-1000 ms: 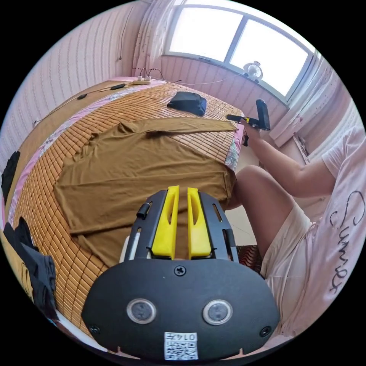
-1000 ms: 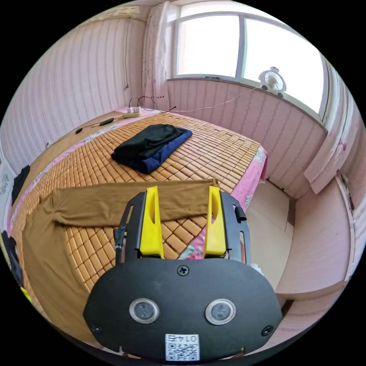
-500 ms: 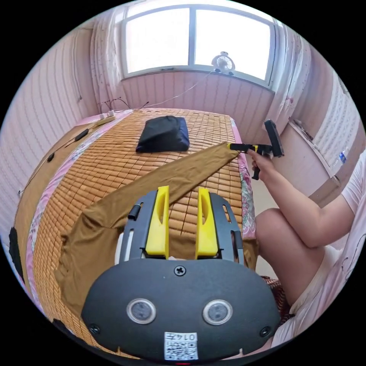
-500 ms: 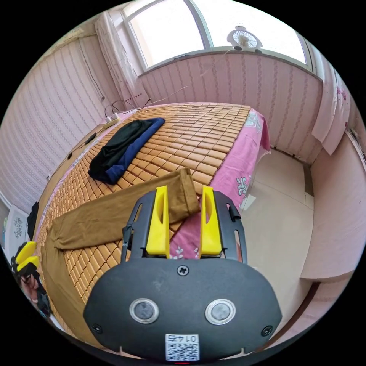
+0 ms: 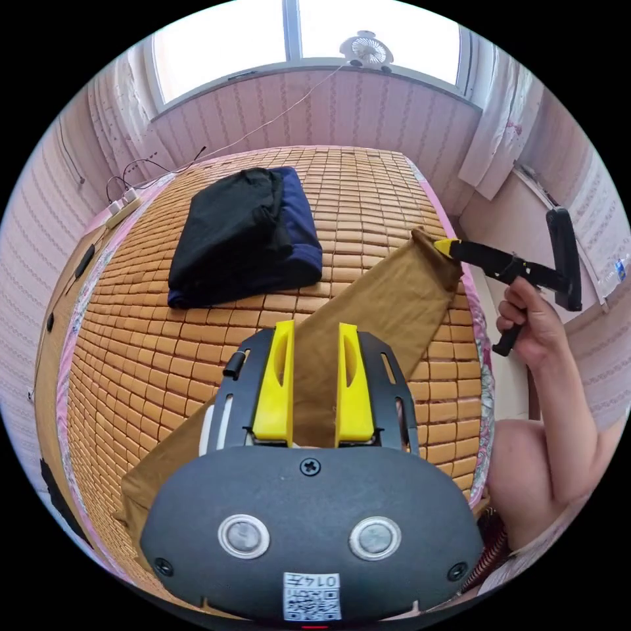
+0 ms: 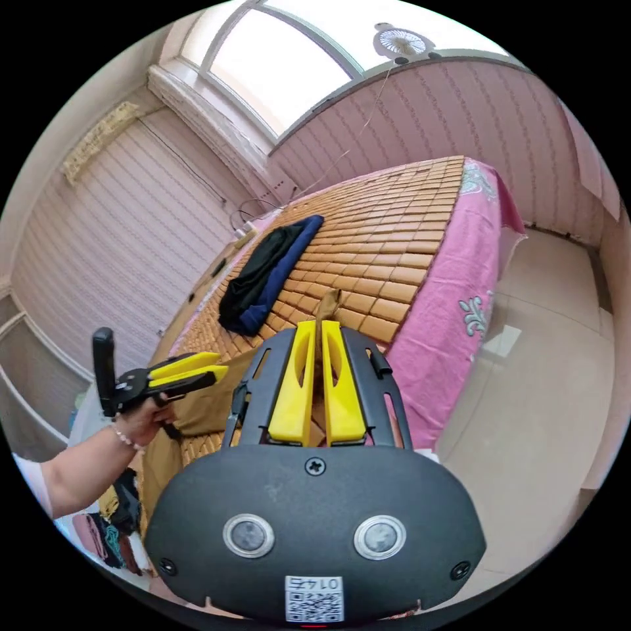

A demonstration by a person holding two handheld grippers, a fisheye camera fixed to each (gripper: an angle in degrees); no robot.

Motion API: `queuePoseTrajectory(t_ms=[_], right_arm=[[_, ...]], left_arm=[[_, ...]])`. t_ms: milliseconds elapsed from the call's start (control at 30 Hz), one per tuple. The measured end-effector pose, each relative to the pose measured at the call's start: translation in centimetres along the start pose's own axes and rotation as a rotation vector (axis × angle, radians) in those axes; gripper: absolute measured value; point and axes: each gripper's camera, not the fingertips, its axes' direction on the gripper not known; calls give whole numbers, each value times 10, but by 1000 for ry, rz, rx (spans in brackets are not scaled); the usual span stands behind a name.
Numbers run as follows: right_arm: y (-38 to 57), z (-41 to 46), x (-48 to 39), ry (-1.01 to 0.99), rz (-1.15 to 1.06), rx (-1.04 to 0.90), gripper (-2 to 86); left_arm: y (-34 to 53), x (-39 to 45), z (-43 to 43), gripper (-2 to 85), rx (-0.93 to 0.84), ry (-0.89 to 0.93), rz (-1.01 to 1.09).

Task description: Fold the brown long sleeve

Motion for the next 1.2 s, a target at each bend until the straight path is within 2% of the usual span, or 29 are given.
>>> queuePoseTrajectory(t_ms=[133, 267, 367, 433, 500, 633, 833, 933, 1000, 1033, 1100, 1133, 1200], right_arm=[[0, -13, 16, -187, 40, 36, 8], [0, -25, 19, -326, 16, 53, 7], [4, -31, 22, -400, 11, 84, 7], [6, -32, 21, -434, 2, 85, 7], [9, -33, 10, -525, -65, 81, 6], [16, -45, -30, -565, -242, 69, 6], [42, -85, -155, -817, -544, 95, 7], [84, -94, -257, -1042, -762, -44, 8], [140, -97, -334, -1242, -910, -212, 12], [157, -95, -352, -1274, -939, -269, 13], [235, -77, -408, -1286, -1023, -538, 25], [258, -71, -417, -1272, -1042, -598, 33], [348, -46, -436, -1160, -1111, -865, 69]], left_arm=[[-6, -1, 14, 112, -73, 4, -17], [-3, -5, 18, 75, -74, 64, -76], [1, -1, 18, 15, -83, 137, -30], [5, 1, 13, 5, -91, 78, -31], [16, 2, -2, -1, -60, 35, -22], [40, -13, -42, -4, 21, 35, -123], [123, -33, -140, -4, 162, -24, -221], [184, -30, -196, -3, 248, -80, -298], [247, -19, -236, 0, 310, -125, -381], [265, -16, -244, 2, 320, -128, -413], [336, -1, -260, 29, 293, -141, -559], [354, 2, -261, 41, 268, -147, -594], [424, 19, -262, 57, 170, -171, -739]])
